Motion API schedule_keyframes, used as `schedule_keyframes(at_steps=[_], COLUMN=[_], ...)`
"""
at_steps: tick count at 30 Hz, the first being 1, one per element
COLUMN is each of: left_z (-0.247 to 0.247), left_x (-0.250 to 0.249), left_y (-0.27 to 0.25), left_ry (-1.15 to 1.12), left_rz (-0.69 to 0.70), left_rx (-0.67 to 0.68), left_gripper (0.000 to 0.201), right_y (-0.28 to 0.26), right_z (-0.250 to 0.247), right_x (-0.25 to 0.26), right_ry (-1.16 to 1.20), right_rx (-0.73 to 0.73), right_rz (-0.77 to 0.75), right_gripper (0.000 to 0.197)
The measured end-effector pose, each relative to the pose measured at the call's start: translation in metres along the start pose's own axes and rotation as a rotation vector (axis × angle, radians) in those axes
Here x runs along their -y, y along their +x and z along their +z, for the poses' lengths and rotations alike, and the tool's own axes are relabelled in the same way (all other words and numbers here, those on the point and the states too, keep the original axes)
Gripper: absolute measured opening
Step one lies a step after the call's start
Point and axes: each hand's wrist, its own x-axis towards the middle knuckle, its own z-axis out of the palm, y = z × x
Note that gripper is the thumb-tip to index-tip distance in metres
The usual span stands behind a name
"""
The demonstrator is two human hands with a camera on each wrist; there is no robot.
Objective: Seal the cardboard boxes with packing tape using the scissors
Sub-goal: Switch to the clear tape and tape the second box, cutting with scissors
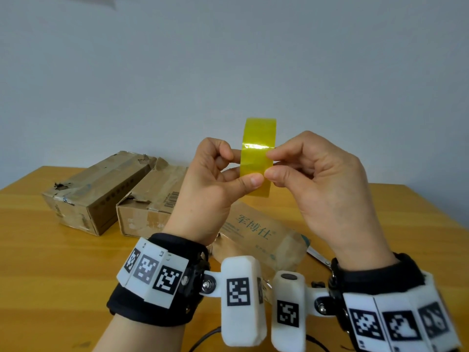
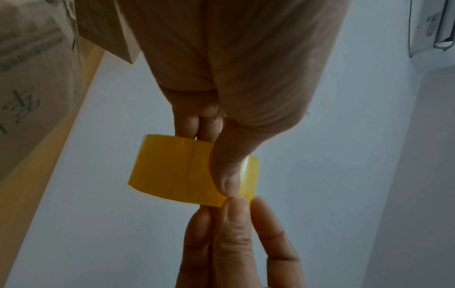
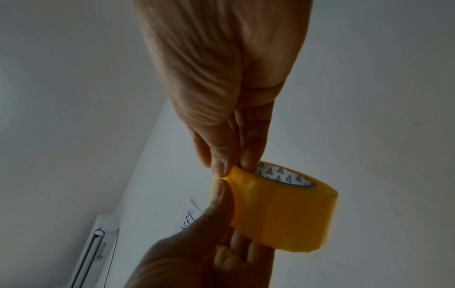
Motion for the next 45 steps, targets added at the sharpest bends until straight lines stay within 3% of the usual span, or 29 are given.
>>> schedule_keyframes(at_steps=[7, 13, 21, 28, 33, 39, 45], left_z=[-0.001, 0.003, -0.001, -0.006, -0.004, -0.007, -0.008], left_x=[0.0, 0.005, -0.002, -0.011, -0.017, -0.016, -0.015], left_y=[0.0, -0.001, -0.002, -0.003, -0.004, -0.003, -0.003], left_ry=[0.017, 0.038, 0.071, 0.108, 0.147, 0.127, 0.119], left_rz=[0.009, 0.013, -0.003, -0.026, -0.037, -0.058, -0.07], left_rx=[0.016, 0.035, 0.026, 0.038, 0.057, 0.025, 0.014], left_gripper=[0.055, 0.055, 0.057, 0.058, 0.054, 0.061, 0.058], right_y=[0.003, 0.003, 0.001, 0.001, 0.001, 0.0, 0.0], right_z=[-0.005, 0.005, 0.018, 0.018, 0.021, 0.024, 0.023], right_x=[-0.001, 0.003, 0.002, 0.0, 0.001, -0.002, -0.006], right_ry=[0.399, 0.632, 0.573, 0.675, 0.709, 0.699, 0.702], right_rx=[0.084, 0.035, 0.033, 0.094, 0.056, 0.105, 0.151], right_rz=[0.329, 0.468, 0.425, 0.386, 0.402, 0.341, 0.321], right_gripper=[0.04, 0.019, 0.029, 0.04, 0.028, 0.047, 0.051])
